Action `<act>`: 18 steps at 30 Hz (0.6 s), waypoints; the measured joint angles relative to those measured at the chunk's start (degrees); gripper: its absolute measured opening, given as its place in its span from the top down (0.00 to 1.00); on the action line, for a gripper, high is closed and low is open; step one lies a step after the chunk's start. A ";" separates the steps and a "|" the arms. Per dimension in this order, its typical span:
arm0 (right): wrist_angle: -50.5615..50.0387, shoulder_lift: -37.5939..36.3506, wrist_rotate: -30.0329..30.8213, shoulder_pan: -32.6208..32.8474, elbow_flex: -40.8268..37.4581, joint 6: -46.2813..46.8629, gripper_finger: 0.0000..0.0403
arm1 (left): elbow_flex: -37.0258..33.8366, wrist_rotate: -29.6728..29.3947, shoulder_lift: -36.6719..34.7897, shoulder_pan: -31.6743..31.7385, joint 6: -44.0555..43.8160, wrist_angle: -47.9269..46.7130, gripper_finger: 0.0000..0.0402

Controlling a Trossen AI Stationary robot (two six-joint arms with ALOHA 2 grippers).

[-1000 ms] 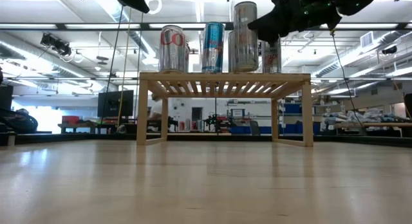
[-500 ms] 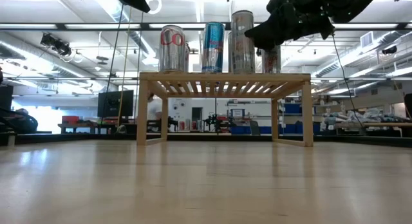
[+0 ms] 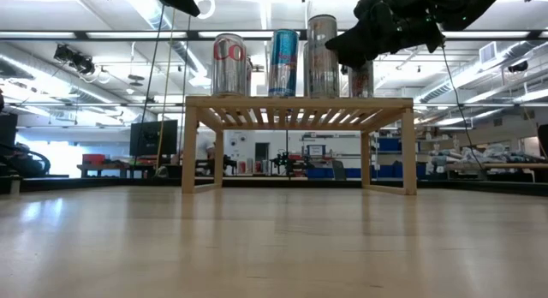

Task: Place canned beverage on shelf
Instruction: Put the white-yellow soda can aligned with the other white-yellow soda can on the shelf

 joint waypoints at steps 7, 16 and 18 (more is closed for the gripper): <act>0.01 0.00 0.00 0.00 0.00 0.00 0.25 | 0.00 0.00 0.00 0.00 0.10 0.00 0.17; 0.95 0.00 0.44 0.00 0.00 -0.03 0.19 | 0.00 0.00 0.00 0.00 0.13 0.00 0.17; 0.91 0.00 0.42 0.00 0.00 -0.28 0.18 | 0.00 0.00 0.00 0.00 0.13 0.02 0.17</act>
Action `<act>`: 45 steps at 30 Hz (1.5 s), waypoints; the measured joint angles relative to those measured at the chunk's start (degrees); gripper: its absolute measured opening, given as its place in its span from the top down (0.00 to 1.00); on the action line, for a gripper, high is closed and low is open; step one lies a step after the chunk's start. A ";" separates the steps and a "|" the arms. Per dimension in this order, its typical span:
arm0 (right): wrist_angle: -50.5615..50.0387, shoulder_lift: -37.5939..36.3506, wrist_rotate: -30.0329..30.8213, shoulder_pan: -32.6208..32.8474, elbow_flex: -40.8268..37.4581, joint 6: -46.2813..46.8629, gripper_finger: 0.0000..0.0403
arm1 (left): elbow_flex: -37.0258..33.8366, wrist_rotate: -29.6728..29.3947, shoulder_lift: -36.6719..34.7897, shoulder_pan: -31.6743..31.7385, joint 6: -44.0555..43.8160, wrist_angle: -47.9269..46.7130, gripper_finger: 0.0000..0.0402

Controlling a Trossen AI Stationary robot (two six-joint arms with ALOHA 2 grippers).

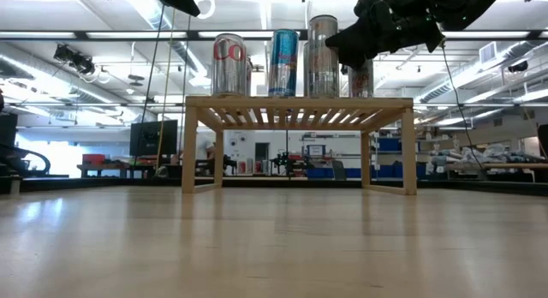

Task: Place canned beverage on shelf
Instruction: Put the white-yellow soda can aligned with the other white-yellow soda can on the shelf

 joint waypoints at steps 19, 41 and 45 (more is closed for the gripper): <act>1.62 -3.55 -0.42 0.00 -0.02 0.35 0.16 | 0.00 0.01 0.00 0.01 -0.15 -0.02 0.17; 1.47 -12.59 2.38 3.84 -0.07 11.27 0.16 | 0.00 0.00 0.00 0.02 -2.99 0.03 0.17; -0.84 -12.44 6.26 7.17 -0.07 11.89 0.16 | 0.00 0.00 0.00 0.02 -3.02 0.03 0.17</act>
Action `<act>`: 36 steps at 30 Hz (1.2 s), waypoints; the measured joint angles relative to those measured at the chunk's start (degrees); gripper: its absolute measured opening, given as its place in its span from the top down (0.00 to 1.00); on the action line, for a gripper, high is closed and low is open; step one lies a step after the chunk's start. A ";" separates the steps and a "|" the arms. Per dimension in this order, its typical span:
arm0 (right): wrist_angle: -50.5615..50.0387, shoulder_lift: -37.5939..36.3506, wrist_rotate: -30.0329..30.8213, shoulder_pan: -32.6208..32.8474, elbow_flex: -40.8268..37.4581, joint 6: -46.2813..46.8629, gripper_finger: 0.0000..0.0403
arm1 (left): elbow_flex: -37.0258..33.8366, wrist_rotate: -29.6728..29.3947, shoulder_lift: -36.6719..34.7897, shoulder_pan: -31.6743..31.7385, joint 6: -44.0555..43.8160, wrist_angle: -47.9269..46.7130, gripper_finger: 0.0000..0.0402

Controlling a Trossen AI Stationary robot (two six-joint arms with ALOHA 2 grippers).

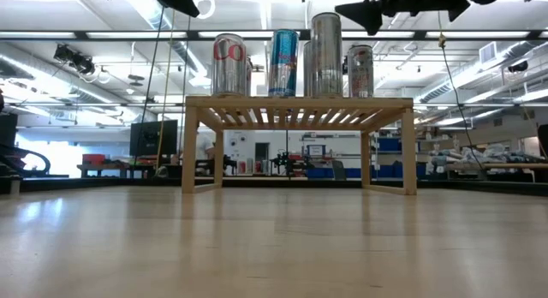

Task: Place canned beverage on shelf
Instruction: Put the white-yellow soda can aligned with the other white-yellow soda can on the shelf

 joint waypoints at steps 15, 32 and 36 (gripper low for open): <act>-10.72 -2.13 19.88 16.39 -0.02 -5.54 0.37 | 0.00 -0.01 0.00 0.00 0.88 0.02 0.17; -10.26 -1.60 21.43 17.05 -0.02 -3.95 0.49 | 0.00 0.00 0.00 -0.02 -0.65 -0.02 0.17; -10.30 -1.60 19.50 17.24 -0.02 -1.35 0.49 | 0.00 0.00 0.00 -0.01 -0.65 -0.02 0.17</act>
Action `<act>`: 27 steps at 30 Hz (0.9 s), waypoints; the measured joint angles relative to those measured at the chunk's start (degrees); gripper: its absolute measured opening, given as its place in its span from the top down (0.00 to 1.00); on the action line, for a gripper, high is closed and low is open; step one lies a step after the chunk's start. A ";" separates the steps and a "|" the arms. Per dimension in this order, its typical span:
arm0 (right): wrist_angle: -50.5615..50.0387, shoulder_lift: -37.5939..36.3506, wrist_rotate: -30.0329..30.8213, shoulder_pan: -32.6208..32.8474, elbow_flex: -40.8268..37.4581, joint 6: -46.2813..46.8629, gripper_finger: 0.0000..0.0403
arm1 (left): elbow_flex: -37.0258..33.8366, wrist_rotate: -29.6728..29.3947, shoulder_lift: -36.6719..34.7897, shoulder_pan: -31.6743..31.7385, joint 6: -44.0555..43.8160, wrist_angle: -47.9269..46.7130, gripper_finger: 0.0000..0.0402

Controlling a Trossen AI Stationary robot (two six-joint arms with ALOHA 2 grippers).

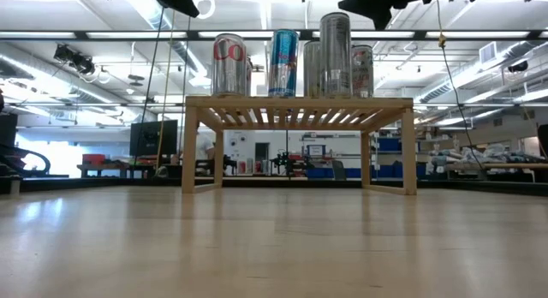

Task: Place canned beverage on shelf
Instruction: Put the white-yellow soda can aligned with the other white-yellow soda can on the shelf

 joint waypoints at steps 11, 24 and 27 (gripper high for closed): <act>0.08 0.04 2.59 0.00 0.00 -2.98 0.46 | 0.00 0.00 0.00 0.00 -1.14 0.04 0.17; -0.38 0.09 6.97 1.53 0.00 -9.33 0.35 | 0.00 -0.02 0.01 0.01 -3.04 0.07 0.17; -0.21 0.09 10.35 2.65 0.00 -14.15 0.27 | 0.00 -0.02 0.00 0.00 -3.04 0.07 0.17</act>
